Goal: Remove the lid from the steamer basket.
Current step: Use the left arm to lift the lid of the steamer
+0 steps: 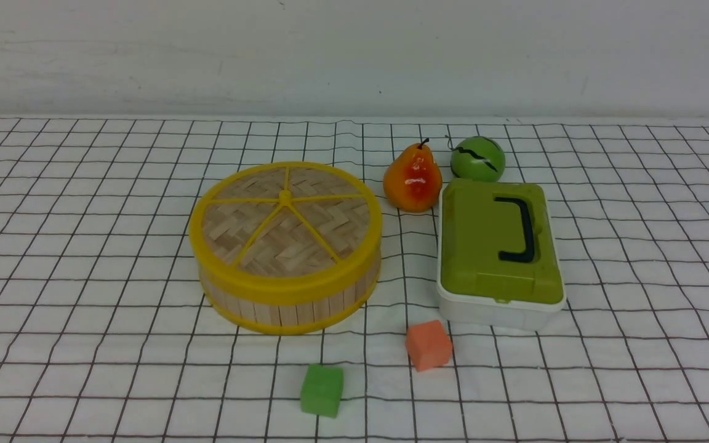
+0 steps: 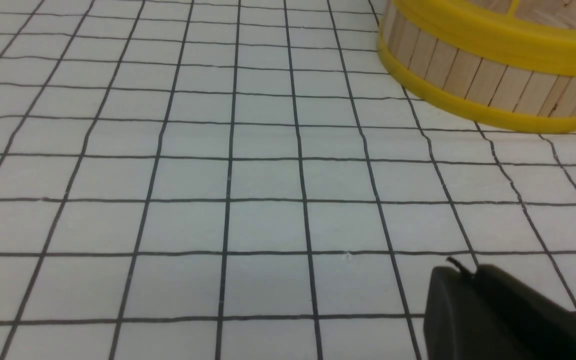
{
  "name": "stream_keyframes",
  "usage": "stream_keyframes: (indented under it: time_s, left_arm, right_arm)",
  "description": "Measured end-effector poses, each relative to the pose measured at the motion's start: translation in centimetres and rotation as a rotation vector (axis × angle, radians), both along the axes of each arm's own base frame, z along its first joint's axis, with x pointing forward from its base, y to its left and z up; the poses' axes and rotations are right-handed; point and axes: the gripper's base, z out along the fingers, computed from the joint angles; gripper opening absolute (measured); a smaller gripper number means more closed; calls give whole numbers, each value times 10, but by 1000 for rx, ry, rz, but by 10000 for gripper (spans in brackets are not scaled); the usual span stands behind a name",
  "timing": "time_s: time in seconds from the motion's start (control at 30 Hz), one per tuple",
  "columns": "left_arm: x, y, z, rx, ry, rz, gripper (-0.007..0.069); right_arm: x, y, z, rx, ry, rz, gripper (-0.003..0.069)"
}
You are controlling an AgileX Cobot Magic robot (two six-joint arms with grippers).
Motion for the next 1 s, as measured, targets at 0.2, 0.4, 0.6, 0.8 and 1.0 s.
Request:
stream_keyframes:
  time_s: [0.2, 0.4, 0.6, 0.8, 1.0]
  left_arm:
    - [0, 0, 0, 0, -1, 0, 46]
    - [0, 0, 0, 0, -2, 0, 56]
    - [0, 0, 0, 0, -2, 0, 62]
    - [0, 0, 0, 0, -2, 0, 71]
    - [0, 0, 0, 0, -3, 0, 72]
  right_arm:
    - [0, 0, 0, 0, 0, 0, 239]
    - [0, 0, 0, 0, 0, 0, 239]
    - [0, 0, 0, 0, 0, 0, 239]
    - [0, 0, 0, 0, 0, 0, 239]
    - [0, 0, 0, 0, 0, 0, 239]
